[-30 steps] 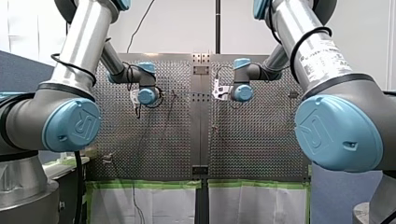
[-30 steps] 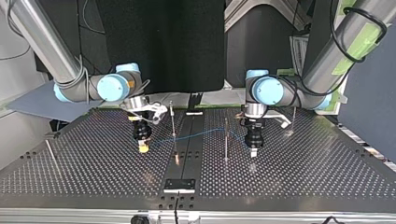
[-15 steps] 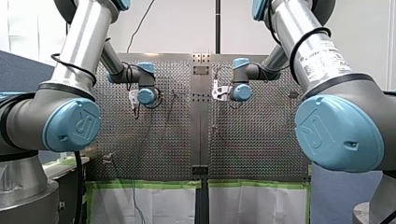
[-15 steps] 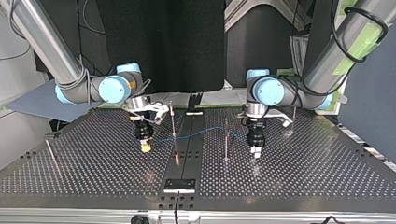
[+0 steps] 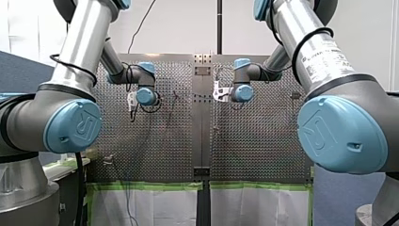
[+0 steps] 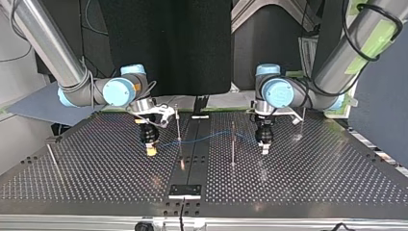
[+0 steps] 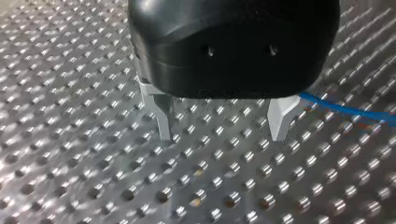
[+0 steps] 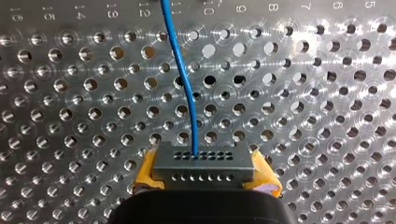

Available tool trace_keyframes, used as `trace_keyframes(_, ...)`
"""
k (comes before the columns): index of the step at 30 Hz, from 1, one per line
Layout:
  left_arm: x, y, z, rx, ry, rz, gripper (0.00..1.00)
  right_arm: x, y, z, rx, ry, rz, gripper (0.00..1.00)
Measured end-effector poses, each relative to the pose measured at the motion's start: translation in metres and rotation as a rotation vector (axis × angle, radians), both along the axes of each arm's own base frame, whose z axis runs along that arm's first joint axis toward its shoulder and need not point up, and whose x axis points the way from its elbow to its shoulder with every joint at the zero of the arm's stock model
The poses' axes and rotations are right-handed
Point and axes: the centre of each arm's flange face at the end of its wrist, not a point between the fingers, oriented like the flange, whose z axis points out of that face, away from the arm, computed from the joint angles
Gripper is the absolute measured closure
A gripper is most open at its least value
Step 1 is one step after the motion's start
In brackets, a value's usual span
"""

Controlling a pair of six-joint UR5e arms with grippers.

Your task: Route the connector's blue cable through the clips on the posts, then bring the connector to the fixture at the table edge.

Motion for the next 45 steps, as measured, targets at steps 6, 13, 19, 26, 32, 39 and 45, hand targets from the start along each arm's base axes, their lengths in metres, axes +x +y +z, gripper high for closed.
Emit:
trace_keyframes(6,-0.022,-0.001,0.004,-0.035,0.023,-0.025,0.0,0.0,0.001,-0.001,0.006,0.003,0.001,1.0)
trace_keyframes(13,-0.043,-0.005,0.015,-0.097,-0.018,-0.069,0.0,0.001,0.003,-0.002,0.016,0.006,0.003,1.0)
trace_keyframes(19,-0.073,-0.01,0.018,-0.151,0.016,-0.12,0.0,0.001,0.003,-0.002,0.019,0.006,0.003,1.0)
trace_keyframes(26,-0.108,-0.013,0.016,-0.206,0.082,-0.136,0.0,0.001,0.004,-0.002,0.022,0.007,0.004,1.0)
trace_keyframes(32,-0.138,-0.016,0.014,-0.219,0.132,-0.151,0.0,0.001,0.004,-0.002,0.023,0.006,0.004,1.0)
trace_keyframes(39,-0.158,-0.022,0.03,-0.236,0.098,-0.189,0.0,0.001,0.004,-0.003,0.025,0.007,0.004,1.0)
trace_keyframes(45,-0.166,-0.03,0.054,-0.239,0.027,-0.251,0.0,0.001,0.004,-0.003,0.026,0.007,0.004,1.0)
